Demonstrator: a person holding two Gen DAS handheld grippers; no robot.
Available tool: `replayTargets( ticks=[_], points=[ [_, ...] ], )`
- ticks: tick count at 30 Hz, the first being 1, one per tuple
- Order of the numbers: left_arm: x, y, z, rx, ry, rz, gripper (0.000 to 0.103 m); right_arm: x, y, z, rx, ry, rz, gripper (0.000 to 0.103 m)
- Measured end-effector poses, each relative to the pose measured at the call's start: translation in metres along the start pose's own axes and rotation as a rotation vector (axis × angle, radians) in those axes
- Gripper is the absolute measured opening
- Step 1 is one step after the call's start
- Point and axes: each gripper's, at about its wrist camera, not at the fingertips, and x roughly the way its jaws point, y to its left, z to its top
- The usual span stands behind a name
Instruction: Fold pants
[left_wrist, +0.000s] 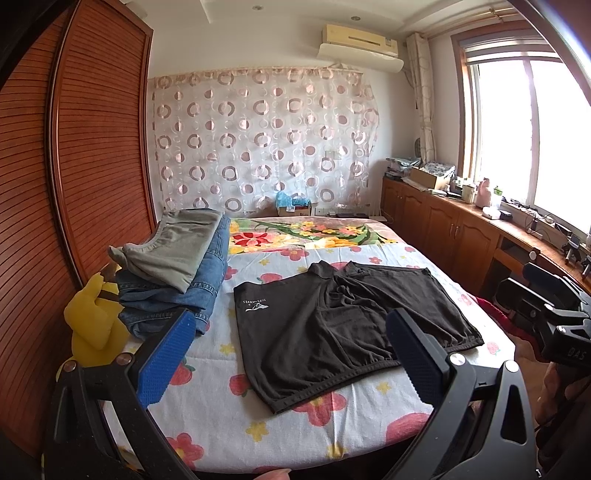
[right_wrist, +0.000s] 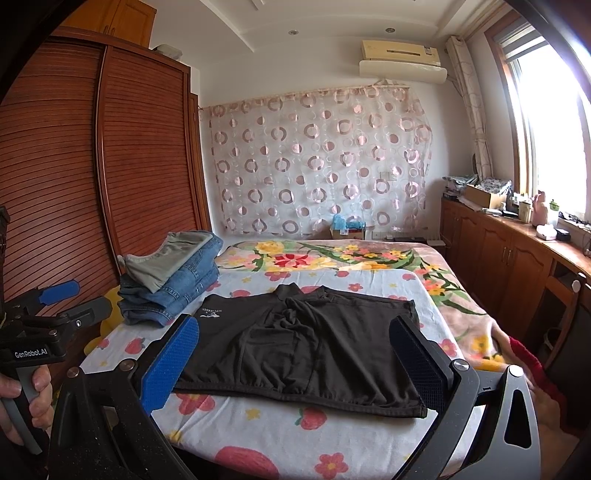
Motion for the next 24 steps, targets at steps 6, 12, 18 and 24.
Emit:
replayTargets(
  ticks=[6, 12, 18, 24],
  points=[
    [-0.0038, -0.0001, 0.0048, -0.001, -0.002, 0.000, 0.103, -0.0012, 0.0007, -0.0002, -0.002, -0.002, -0.001, 0.103],
    [-0.0041, -0.0002, 0.0044, -0.002, -0.004, 0.000, 0.103, -0.0016, 0.0014, -0.0002, -0.002, -0.004, -0.001, 0.103],
    [-0.0045, 0.0000, 0.0040, -0.002, -0.005, -0.001, 0.103, -0.0012, 0.0014, -0.0001, -0.001, -0.002, 0.000, 0.103],
    [-0.0048, 0.0000, 0.0037, -0.003, -0.007, -0.001, 0.103, -0.0033, 0.0023, 0.0006, -0.003, -0.004, 0.000, 0.103]
  ],
)
